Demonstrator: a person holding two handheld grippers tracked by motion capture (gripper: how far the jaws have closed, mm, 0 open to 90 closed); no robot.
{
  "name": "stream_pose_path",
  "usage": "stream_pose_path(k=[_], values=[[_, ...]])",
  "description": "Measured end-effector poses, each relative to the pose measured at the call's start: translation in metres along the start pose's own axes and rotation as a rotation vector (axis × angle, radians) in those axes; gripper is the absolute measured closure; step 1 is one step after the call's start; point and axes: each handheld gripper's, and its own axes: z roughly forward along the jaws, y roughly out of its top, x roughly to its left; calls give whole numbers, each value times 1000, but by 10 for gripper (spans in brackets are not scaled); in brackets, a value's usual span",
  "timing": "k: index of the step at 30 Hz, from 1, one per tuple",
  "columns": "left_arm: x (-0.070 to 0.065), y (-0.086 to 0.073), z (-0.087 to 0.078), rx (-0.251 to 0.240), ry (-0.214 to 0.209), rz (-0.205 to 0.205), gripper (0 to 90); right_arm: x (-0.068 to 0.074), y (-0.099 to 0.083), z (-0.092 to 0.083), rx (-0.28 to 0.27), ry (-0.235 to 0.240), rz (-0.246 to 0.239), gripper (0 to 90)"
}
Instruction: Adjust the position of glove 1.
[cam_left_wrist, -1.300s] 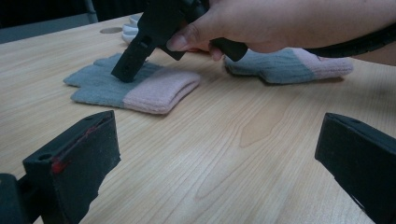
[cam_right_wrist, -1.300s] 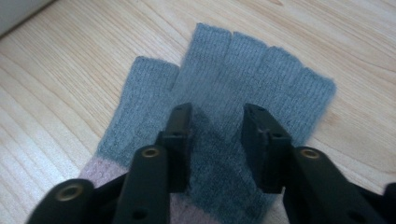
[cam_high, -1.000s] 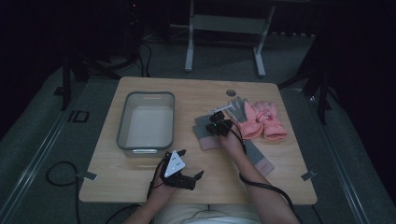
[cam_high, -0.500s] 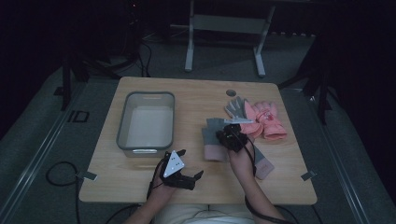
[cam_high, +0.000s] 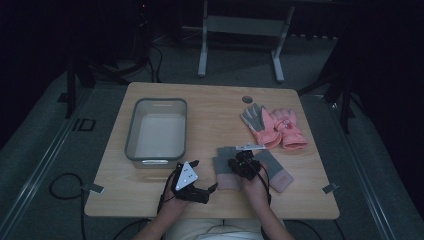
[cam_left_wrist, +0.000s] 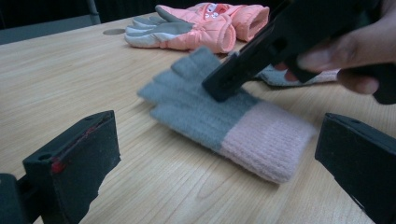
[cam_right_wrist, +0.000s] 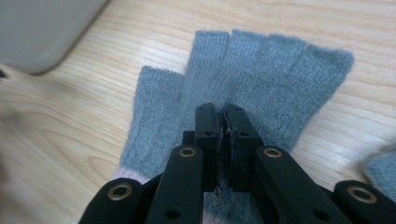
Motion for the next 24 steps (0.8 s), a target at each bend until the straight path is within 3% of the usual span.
stream_pose_path(k=[4,10,12,16,19,22,24], values=[[0,0,0,1,-1,0,0,-2,-6,11,13,-14,5,809],[0,0,0,3,-1,1,0,-3,-8,12,-8,-6,10,763],[0,0,0,3,-1,1,0,-2,-7,9,-6,-10,8,706],[0,0,0,3,1,-1,0,-7,-3,-3,-38,13,4,673],[0,0,0,5,0,2,0,-27,8,-26,-105,20,-81,664],[0,0,1,7,1,2,0,-49,12,-42,-111,38,-161,655],[0,0,1,8,1,1,0,-65,12,-51,-114,46,-185,662]])
